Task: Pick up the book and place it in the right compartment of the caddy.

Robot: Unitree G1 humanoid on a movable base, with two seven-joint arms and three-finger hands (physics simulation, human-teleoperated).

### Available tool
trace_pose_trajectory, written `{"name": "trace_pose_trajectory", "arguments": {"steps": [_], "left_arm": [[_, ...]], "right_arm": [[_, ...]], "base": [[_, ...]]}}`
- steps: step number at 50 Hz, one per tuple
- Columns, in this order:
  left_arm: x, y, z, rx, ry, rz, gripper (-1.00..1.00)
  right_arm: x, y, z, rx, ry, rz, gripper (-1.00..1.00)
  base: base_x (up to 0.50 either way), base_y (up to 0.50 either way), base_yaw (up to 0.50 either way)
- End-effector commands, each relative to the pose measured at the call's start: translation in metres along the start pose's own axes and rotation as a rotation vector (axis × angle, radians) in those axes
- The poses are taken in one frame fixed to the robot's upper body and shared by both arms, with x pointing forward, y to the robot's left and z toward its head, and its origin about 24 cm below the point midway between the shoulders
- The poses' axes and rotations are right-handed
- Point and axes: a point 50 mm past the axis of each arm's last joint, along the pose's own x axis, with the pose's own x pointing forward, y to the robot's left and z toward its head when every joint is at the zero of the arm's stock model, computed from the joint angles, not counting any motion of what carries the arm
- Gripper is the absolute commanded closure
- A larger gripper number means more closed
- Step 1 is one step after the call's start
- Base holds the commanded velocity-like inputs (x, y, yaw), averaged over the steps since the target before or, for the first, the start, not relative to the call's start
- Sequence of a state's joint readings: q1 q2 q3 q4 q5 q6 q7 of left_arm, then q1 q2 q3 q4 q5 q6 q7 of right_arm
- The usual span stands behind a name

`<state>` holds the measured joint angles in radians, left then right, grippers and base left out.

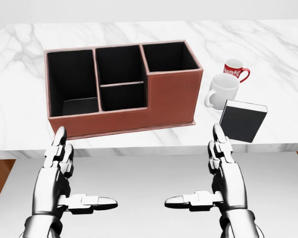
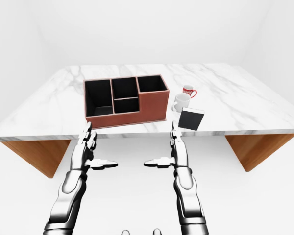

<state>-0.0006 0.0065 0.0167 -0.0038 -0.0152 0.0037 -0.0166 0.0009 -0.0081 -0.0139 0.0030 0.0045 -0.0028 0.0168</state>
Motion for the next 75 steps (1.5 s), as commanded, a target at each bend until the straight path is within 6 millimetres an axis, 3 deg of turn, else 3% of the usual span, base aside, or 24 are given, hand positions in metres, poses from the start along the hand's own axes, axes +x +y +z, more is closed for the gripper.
{"name": "trace_pose_trajectory", "arguments": {"steps": [1, 8, 11, 14, 15, 16, 17, 19, 20, 23, 25, 28, 33, 45, 75], "left_arm": [[0.0, 0.009, 0.002, -0.022, -0.006, -0.003, -1.0], [0.002, 0.011, -0.001, 0.006, 0.0, 0.003, -1.0], [0.003, 0.018, 0.008, 0.002, -0.018, 0.018, -1.0], [0.001, 0.028, 0.026, 0.01, -0.065, 0.045, -1.0], [-0.002, 0.035, 0.039, 0.02, -0.113, 0.068, -1.0], [-0.002, 0.035, 0.04, 0.021, -0.117, 0.069, -1.0], [-0.006, 0.042, 0.055, 0.004, -0.182, 0.098, -1.0], [-0.008, 0.044, 0.061, 0.005, -0.208, 0.106, -1.0], [-0.012, 0.053, 0.072, -0.003, -0.257, 0.148, -1.0], [-0.012, 0.073, 0.078, 0.02, -0.274, 0.253, -1.0], [-0.014, 0.086, 0.085, -0.015, -0.31, 0.296, -1.0], [-0.022, 0.101, 0.099, -0.053, -0.377, 0.37, -1.0], [-0.033, 0.109, 0.113, -0.103, -0.449, 0.427, -1.0], [-0.04, 0.119, 0.113, -0.126, -0.453, 0.517, -1.0], [-0.042, 0.121, 0.118, -0.16, -0.476, 0.522, -1.0]], "right_arm": [[0.001, -0.005, -0.003, -0.013, 0.003, 0.011, -1.0], [0.003, -0.014, -0.004, -0.046, 0.002, -0.027, -1.0], [0.002, -0.026, 0.008, -0.048, -0.027, -0.093, -1.0], [-0.005, -0.041, 0.038, -0.032, -0.105, -0.149, -1.0], [-0.011, -0.052, 0.06, -0.083, -0.197, -0.218, -1.0], [-0.011, -0.052, 0.062, -0.086, -0.203, -0.222, -1.0], [-0.018, -0.06, 0.082, -0.085, -0.29, -0.246, -1.0], [-0.023, -0.063, 0.089, -0.087, -0.321, -0.253, -1.0], [-0.034, -0.072, 0.108, -0.086, -0.41, -0.293, -1.0], [-0.056, -0.09, 0.141, -0.048, -0.574, -0.35, -1.0], [-0.063, -0.099, 0.151, -0.051, -0.622, -0.386, -1.0], [-0.068, -0.105, 0.153, -0.045, -0.637, -0.406, -1.0], [-0.075, -0.105, 0.161, -0.049, -0.677, -0.405, -1.0], [-0.08, -0.105, 0.165, -0.04, -0.7, -0.401, -1.0], [-0.081, -0.105, 0.167, -0.066, -0.709, -0.387, -1.0]], "base": [[0.0, 0.0, 0.0], [0.0, 0.0, 0.0], [0.0, 0.0, 0.0], [0.0, 0.0, 0.0], [0.0, 0.0, 0.0], [0.0, 0.0, 0.0], [0.0, 0.0, 0.0], [0.0, 0.0, 0.0], [0.0, 0.0, 0.0], [0.0, 0.0, 0.0], [0.0, 0.0, 0.0], [0.0, 0.0, 0.0], [0.0, 0.0, 0.0], [0.0, 0.0, 0.0], [0.15, 0.0, 0.0]]}}
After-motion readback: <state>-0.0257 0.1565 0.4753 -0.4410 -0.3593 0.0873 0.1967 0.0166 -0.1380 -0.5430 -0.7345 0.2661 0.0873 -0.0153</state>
